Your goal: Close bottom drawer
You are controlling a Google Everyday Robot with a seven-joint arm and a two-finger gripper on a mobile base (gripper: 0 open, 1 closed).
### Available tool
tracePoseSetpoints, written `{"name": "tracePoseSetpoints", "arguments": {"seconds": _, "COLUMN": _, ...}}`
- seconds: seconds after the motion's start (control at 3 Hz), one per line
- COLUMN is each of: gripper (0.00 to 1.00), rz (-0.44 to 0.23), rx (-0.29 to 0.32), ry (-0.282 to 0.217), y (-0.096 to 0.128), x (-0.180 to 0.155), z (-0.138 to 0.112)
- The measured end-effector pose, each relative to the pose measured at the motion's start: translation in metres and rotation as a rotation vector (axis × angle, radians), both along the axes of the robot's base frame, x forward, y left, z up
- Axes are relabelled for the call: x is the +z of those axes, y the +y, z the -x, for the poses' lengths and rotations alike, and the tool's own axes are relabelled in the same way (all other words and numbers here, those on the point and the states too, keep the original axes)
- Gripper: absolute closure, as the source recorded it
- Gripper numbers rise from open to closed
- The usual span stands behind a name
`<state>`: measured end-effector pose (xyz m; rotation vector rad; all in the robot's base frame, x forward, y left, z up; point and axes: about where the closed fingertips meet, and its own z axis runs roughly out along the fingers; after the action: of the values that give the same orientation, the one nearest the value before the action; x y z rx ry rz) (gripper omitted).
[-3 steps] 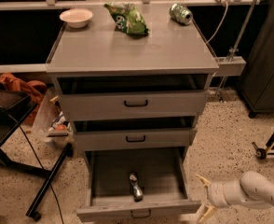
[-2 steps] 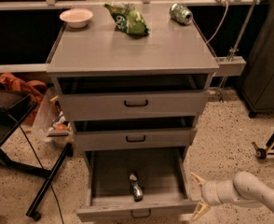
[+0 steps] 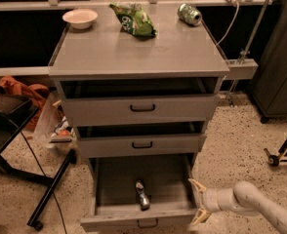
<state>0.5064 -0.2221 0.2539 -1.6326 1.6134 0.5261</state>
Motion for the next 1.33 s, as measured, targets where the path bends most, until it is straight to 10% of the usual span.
{"name": "tracePoseSetpoints", "arguments": {"seconds": 0.67, "gripper": 0.0, "rz": -0.068, "rx": 0.008, "ry": -0.065, "y": 0.013, "x": -0.034, "z": -0.03}}
{"name": "tracePoseSetpoints", "arguments": {"seconds": 1.33, "gripper": 0.42, "rz": -0.082, "rx": -0.014, "ry": -0.105, "y": 0.011, "x": -0.041, "z": -0.051}}
